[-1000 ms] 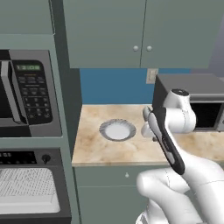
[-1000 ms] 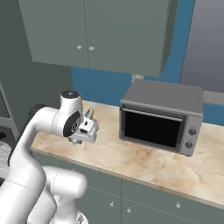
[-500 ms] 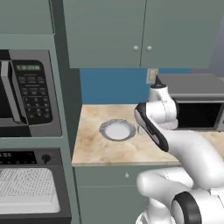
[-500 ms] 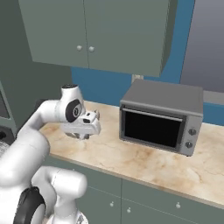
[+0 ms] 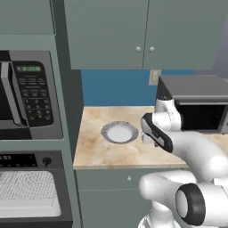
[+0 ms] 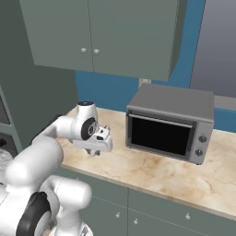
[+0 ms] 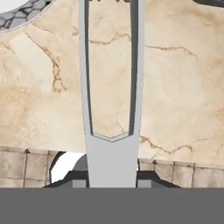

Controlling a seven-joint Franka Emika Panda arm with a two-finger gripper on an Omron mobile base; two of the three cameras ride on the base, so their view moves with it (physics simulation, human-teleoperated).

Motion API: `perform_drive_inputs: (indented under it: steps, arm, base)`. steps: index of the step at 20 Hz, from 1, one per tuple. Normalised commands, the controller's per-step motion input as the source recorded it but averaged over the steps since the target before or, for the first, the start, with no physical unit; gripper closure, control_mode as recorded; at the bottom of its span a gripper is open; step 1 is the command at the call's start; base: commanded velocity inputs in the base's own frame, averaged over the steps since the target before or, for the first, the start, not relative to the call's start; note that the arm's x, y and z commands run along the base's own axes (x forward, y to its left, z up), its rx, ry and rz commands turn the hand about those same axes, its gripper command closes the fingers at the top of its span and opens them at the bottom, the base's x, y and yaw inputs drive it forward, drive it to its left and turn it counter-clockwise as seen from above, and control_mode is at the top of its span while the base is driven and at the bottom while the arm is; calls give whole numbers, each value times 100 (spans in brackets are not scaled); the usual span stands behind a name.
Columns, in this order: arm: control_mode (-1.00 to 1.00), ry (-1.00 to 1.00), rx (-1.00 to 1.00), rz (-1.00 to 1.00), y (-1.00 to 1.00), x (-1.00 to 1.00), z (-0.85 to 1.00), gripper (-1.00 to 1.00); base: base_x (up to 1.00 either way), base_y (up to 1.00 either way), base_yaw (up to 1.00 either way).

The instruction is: Pick up the tongs from the counter and place them near the plate next to the oven.

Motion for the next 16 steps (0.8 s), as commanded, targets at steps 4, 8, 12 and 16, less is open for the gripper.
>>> perform_drive_inputs:
  steps: [4, 8, 12, 16]
  arm:
    - [-100, -23, 13, 1, 0, 1, 0, 100]
    - [-100, -7, 1, 0, 0, 42, 0, 100]
    - [-100, 0, 0, 0, 0, 66, 0, 100]
    - [-100, 0, 0, 0, 0, -2, -3, 100]
  base:
    - [0, 0, 0]
    - [0, 0, 0]
    - [0, 0, 0]
    - [0, 0, 0]
